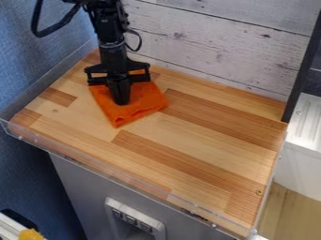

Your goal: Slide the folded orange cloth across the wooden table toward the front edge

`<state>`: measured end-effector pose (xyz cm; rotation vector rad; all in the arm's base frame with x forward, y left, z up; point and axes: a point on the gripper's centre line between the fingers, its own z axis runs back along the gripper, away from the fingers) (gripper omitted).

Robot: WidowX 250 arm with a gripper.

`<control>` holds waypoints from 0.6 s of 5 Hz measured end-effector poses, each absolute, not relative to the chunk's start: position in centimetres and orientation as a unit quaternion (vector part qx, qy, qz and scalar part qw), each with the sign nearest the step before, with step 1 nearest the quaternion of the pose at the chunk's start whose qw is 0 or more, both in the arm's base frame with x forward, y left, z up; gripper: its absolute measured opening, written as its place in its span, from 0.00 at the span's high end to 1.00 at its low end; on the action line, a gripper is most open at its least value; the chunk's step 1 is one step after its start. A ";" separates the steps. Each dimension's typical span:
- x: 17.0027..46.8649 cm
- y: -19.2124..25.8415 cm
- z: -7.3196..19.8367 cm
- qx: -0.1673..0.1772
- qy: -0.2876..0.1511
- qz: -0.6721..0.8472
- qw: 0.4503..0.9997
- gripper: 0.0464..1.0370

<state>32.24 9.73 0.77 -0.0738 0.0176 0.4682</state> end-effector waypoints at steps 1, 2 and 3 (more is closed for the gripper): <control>30.7 8.5 0.8 -0.039 -0.006 0.172 0.984 0.98; 29.5 7.2 0.7 -0.036 -0.014 0.118 0.992 0.98; 28.7 6.4 0.8 -0.024 -0.021 0.076 0.997 0.98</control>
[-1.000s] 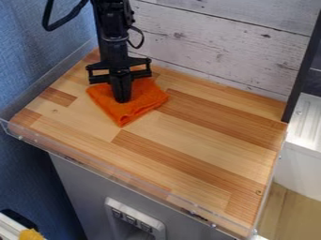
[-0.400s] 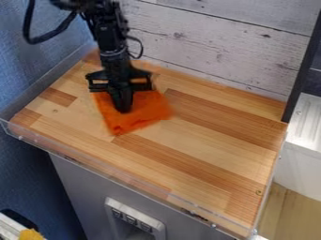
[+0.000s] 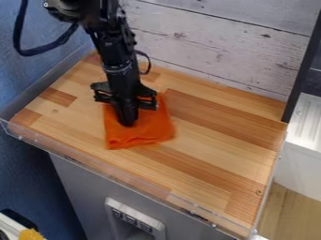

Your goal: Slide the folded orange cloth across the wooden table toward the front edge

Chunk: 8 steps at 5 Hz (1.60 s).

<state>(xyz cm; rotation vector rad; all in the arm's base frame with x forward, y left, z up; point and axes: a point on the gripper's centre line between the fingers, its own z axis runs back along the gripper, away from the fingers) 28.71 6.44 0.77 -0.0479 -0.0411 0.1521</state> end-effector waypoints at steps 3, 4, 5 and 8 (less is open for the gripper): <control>27.3 5.3 0.9 0.013 0.000 -0.008 1.000 0.98; 26.9 4.8 1.0 0.019 0.008 -0.019 1.000 0.96; 26.4 4.1 1.7 0.017 0.016 -0.027 0.999 0.81; 27.9 4.9 6.7 -0.007 0.013 -0.028 1.000 0.03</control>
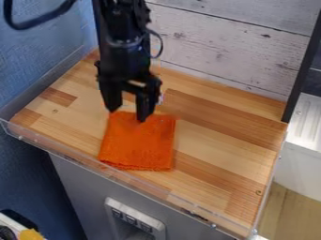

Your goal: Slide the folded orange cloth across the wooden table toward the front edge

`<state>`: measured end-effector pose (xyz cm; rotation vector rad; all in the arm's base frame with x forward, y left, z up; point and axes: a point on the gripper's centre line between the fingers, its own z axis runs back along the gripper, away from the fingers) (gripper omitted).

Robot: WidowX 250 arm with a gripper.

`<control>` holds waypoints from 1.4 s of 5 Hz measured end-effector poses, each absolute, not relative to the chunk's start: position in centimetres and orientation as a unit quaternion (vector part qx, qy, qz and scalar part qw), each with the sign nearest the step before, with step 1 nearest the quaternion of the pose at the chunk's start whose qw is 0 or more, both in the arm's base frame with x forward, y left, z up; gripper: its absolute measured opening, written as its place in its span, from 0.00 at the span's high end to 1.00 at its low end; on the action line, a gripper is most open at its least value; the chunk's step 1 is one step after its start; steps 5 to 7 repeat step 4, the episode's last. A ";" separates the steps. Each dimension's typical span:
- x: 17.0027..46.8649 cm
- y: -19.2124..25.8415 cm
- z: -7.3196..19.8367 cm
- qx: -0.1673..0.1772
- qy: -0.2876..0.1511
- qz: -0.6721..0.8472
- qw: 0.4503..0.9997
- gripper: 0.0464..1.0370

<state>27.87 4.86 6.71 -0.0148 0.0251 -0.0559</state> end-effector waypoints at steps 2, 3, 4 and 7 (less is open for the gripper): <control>30.9 6.4 11.4 -0.005 -0.019 -0.025 1.000 0.04; 32.2 7.1 12.4 -0.001 -0.019 -0.020 1.000 0.04; 33.4 7.7 13.0 0.004 -0.015 -0.015 1.000 0.04; 33.4 7.7 13.0 0.004 -0.015 -0.015 1.000 0.04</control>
